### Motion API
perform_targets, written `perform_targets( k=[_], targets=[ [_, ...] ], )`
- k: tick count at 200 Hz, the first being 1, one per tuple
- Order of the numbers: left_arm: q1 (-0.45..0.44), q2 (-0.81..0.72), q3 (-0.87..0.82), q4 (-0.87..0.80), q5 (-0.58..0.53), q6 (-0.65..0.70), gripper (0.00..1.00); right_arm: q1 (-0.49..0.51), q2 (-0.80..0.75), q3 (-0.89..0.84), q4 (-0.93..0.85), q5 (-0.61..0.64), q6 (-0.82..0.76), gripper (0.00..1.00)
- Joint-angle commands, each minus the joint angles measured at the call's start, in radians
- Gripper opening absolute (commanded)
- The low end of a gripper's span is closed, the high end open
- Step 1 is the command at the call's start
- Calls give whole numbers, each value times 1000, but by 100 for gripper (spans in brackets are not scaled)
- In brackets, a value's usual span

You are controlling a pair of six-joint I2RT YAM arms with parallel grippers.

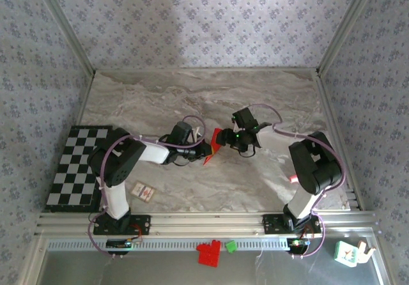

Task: Fold a paper plane with a square sheet of paper (pick it up from the middle)
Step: Fold the wing for the fifth time at the center of the table.

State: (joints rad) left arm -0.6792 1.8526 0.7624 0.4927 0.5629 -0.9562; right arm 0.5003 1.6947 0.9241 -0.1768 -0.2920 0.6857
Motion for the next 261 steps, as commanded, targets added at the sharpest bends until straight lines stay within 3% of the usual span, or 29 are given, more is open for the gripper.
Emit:
perform_targets(
  k=[1,89,153,211,261],
  targets=[
    [13,22,-16,67,32,-51,0,7,30,27,-19,-5,-39,66],
    [39,48,-34,131,66,-138,0,6,104,70,-28,-11,-49,67],
    [40,59,-41,146,68,-154,1,24,199,154,-162,64,-16,72],
    [40,54,-58,173,66,-153,4,56,293,241,-275,139,21,75],
    [42,4,-64,131,46,-132,15,74,348,307,-354,181,39,76]
  ],
)
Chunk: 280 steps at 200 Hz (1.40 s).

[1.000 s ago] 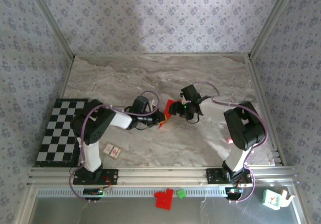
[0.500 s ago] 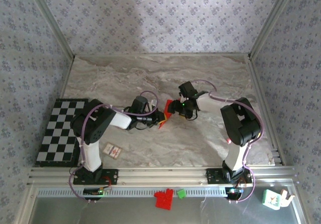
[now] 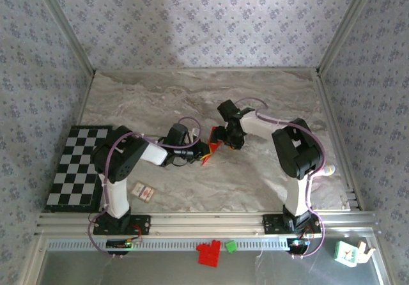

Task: Fold a paper plane with a square sheet of paper (pick it up from the middle)
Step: Fold the wing for the fifth time at the center of the table.

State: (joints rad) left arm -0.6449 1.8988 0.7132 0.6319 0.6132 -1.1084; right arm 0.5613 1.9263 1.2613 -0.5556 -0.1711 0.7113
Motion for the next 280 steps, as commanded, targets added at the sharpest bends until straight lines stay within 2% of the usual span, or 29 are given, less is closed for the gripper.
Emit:
perform_targets(
  k=[1,41,117,170,240,280],
  targets=[
    [8,-43,-15,-8,-5,19,15,14,117,-30,24,60,13,76],
    [10,-60,-30,-28,-19,25,23,15,129,-25,16,67,21,76],
    [11,-122,-37,-132,-54,79,31,16,144,-19,11,71,17,77],
    [10,-163,-22,-278,-102,180,35,18,152,-16,9,70,16,77],
    [-28,-136,46,-433,-151,307,42,20,167,-8,2,68,22,78],
    [-33,-126,47,-473,-191,336,43,22,177,-3,-3,70,27,80]
  ],
)
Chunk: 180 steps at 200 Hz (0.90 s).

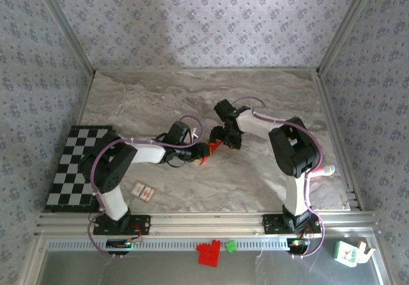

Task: Fold a paper plane with a square sheet of paper (pick it up from the middle)
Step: Fold the wing for the fifth time at the center of the table.

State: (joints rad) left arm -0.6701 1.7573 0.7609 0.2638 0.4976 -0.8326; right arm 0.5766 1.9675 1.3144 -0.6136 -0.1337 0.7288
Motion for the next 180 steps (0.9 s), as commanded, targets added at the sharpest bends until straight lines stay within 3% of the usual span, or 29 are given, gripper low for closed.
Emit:
perform_targets(
  k=[1,58,180],
  targets=[
    [-9,15,-1,-105,-76,61,43,7,136,-55,55,32,10,80],
    [-13,45,-7,-115,-87,78,39,7,158,-48,46,37,21,82],
    [-11,72,-21,-94,-93,58,18,13,194,-27,36,31,12,84]
  ],
)
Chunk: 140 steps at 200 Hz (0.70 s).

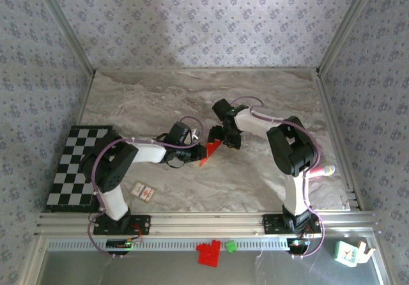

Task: Fold a paper plane with a square sheet of paper (pick it up from the middle)
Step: Fold the wing for the fifth time at the center of the table.

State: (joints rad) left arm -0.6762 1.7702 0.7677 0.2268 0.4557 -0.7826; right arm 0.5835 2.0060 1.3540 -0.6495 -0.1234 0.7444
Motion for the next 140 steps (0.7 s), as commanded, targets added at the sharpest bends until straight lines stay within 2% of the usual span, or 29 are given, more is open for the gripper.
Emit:
perform_targets(
  k=[1,80,140],
  targets=[
    [-5,60,-29,-57,-51,8,18,7,155,-67,71,21,-4,84],
    [4,37,-34,-55,-52,-19,18,8,180,-61,61,34,-6,84],
    [14,-144,-48,-157,-161,-59,28,10,192,-62,53,53,1,84]
  ],
)
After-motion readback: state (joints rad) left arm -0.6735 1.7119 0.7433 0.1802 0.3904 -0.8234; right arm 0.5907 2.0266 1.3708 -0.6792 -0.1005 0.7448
